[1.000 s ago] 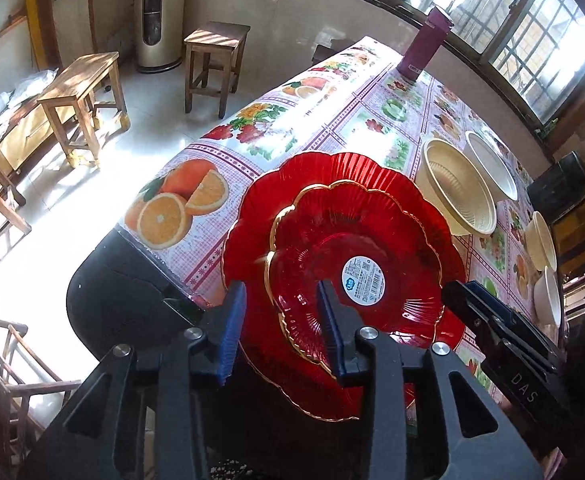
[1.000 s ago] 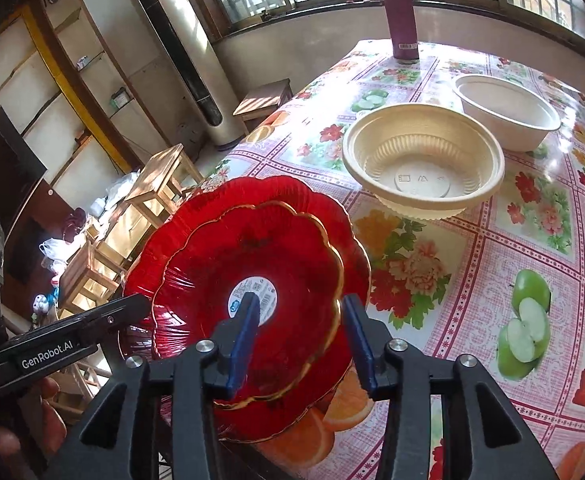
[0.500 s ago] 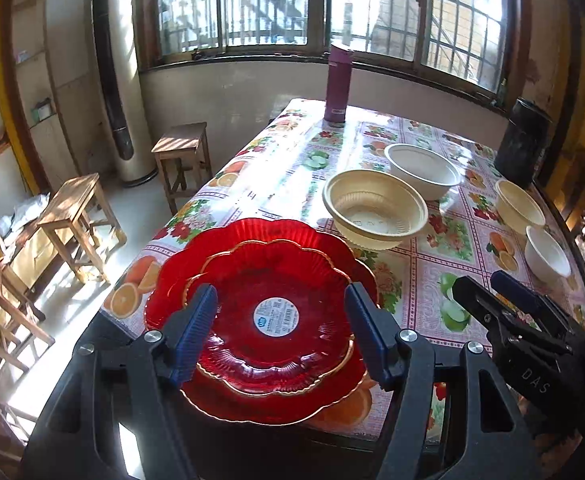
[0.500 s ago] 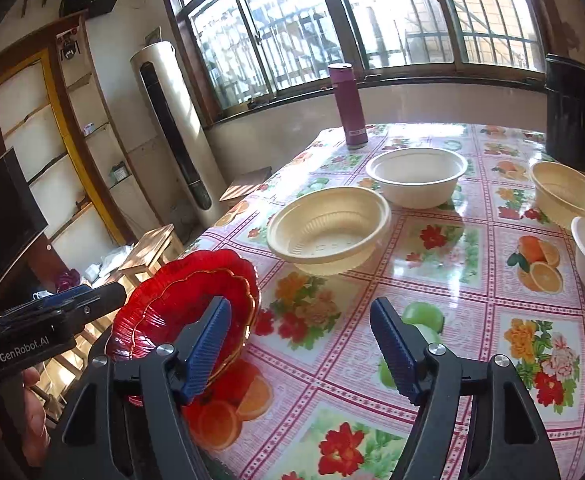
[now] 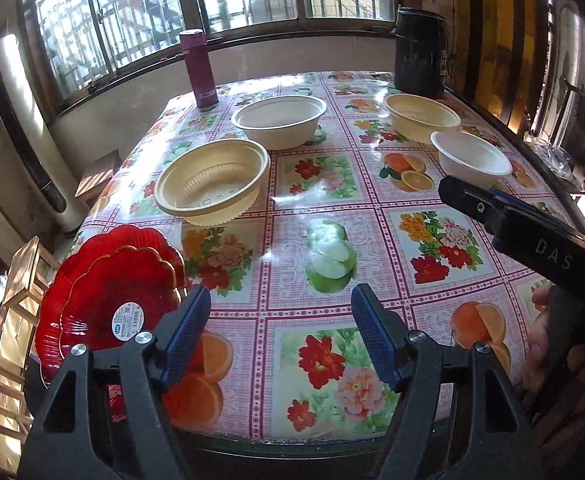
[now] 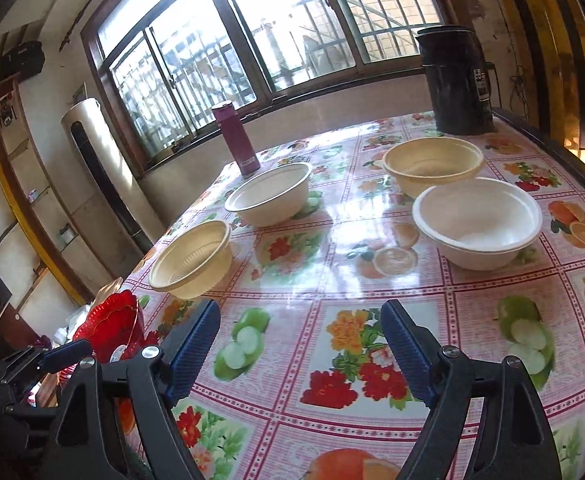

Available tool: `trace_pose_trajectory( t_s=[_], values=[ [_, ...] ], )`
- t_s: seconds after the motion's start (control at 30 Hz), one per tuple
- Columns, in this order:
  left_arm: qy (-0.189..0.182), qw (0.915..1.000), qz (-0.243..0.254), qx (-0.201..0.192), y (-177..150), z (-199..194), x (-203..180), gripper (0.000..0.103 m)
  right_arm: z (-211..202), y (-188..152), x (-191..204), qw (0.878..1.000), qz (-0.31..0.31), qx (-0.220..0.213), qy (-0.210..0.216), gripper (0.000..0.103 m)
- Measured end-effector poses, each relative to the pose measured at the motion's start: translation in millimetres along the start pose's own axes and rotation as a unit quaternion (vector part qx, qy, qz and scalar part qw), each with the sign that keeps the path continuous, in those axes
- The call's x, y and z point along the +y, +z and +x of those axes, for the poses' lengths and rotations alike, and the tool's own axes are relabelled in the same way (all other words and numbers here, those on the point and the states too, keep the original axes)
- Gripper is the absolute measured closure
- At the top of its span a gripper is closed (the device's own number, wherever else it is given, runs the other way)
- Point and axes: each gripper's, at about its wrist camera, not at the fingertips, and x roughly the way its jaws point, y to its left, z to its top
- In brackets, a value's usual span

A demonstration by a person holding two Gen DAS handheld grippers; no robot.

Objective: Organize plates and bowls
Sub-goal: 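Move both tools toward the beige plastic bowl on the table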

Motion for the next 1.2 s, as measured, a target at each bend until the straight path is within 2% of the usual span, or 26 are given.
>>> trace_pose_trajectory(
  t_s=[0.13,0.3,0.37,0.43,0.53,0.63,0.7,0.97,1.17,1.2],
  values=[
    [0.003,0.9998,0.015,0.009,4.3,11.1,-15.1,0.03,-10.0,-0.7,-21.5,1.0,-0.003,-0.015,-0.025,0.017],
    [0.007,0.9998,0.015,0.013,10.6,21.9,-26.5,0.03,-18.7,4.3,-39.6,0.999,0.008,-0.031,-0.025,0.013],
    [0.009,0.9998,0.014,0.012,13.2,24.6,-28.2,0.03,-18.8,4.4,-42.4,0.999,0.011,-0.032,-0.02,0.004],
    [0.013,0.9998,0.013,0.01,15.1,26.8,-28.6,0.03,-16.5,4.3,-42.9,0.999,0.012,-0.031,-0.01,0.0],
    [0.014,0.9999,0.006,0.007,18.0,30.7,-27.5,0.03,-11.8,4.6,-39.4,1.0,0.005,-0.024,-0.011,0.0],
    [0.011,0.9999,-0.004,0.004,21.9,35.1,-25.2,0.029,-15.0,7.0,-39.5,0.999,0.004,-0.041,-0.016,0.0],
    [0.01,0.9999,-0.01,0.003,24.8,37.9,-23.8,0.02,-16.8,8.7,-41.8,0.999,0.008,-0.05,-0.017,0.0],
    [0.014,0.9992,-0.037,0.001,39.8,45.5,-8.6,0.017,-5.0,11.9,-41.4,0.999,0.003,-0.032,-0.023,0.0],
    [-0.004,0.9982,-0.061,-0.004,48.8,47.9,9.3,0.0,2.3,15.7,-31.0,0.999,-0.015,-0.033,-0.023,0.0],
    [-0.006,0.9979,-0.065,-0.005,49.7,47.2,12.5,0.0,4.6,17.2,-28.3,0.999,-0.017,-0.032,-0.022,0.0]
  ],
)
